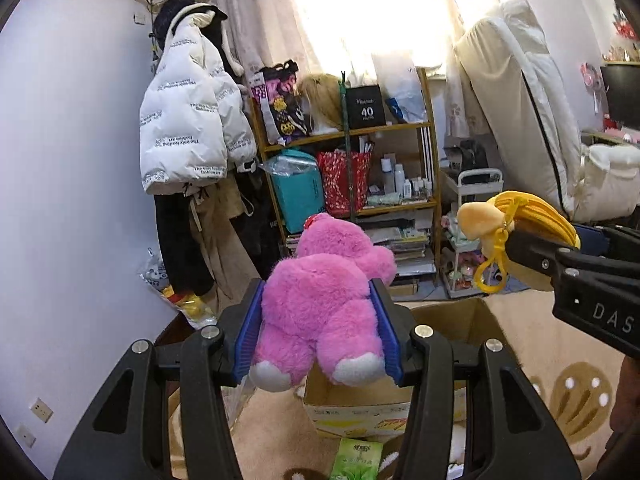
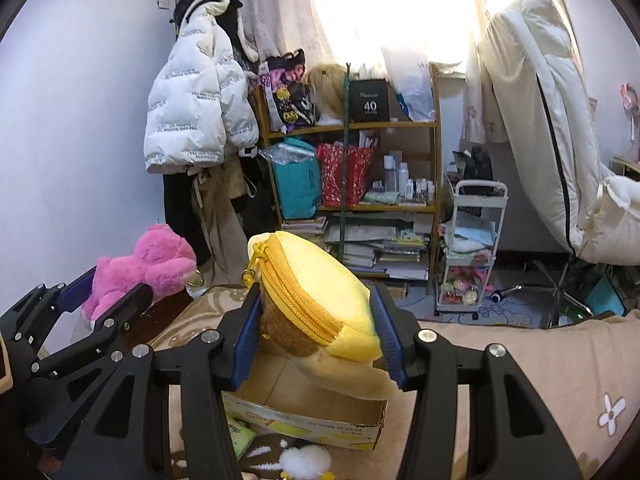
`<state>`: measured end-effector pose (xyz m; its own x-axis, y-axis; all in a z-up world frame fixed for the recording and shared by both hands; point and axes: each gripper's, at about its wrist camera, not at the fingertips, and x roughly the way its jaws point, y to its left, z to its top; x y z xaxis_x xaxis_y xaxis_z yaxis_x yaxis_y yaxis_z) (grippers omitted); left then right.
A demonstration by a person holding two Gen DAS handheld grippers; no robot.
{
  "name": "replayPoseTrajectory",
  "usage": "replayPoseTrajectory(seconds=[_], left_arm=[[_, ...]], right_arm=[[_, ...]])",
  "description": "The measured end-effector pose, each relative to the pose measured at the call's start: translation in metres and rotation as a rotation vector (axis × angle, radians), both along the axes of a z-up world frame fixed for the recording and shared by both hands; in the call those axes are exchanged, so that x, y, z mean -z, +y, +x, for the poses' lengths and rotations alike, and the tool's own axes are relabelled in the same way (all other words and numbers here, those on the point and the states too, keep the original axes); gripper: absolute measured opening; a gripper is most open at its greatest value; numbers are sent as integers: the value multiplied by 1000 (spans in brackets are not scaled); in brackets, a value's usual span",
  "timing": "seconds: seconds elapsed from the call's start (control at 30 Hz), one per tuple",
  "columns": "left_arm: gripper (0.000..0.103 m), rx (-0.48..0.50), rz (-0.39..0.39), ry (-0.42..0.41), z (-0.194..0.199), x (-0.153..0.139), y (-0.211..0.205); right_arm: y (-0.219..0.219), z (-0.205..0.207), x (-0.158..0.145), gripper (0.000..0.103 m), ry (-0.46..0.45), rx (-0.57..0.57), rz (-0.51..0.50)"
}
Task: Organize soft objects
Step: 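Drop the pink bear and yellow dog into the cardboard box, opening both tools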
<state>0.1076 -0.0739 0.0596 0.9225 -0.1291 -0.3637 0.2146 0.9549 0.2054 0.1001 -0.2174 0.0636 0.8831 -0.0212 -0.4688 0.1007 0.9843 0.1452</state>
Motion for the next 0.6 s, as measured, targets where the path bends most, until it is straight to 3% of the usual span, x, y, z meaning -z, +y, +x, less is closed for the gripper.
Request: replayPoseTrajectory(seconds=[0.4,0.6], left_arm=[[50,11,-23,115,40,48,-5],[50,-9,-1,190,54,72,-3]], right_arm=[[-19,31,59,56,102,2,63],[-29,43,86,57,173,-20,160]])
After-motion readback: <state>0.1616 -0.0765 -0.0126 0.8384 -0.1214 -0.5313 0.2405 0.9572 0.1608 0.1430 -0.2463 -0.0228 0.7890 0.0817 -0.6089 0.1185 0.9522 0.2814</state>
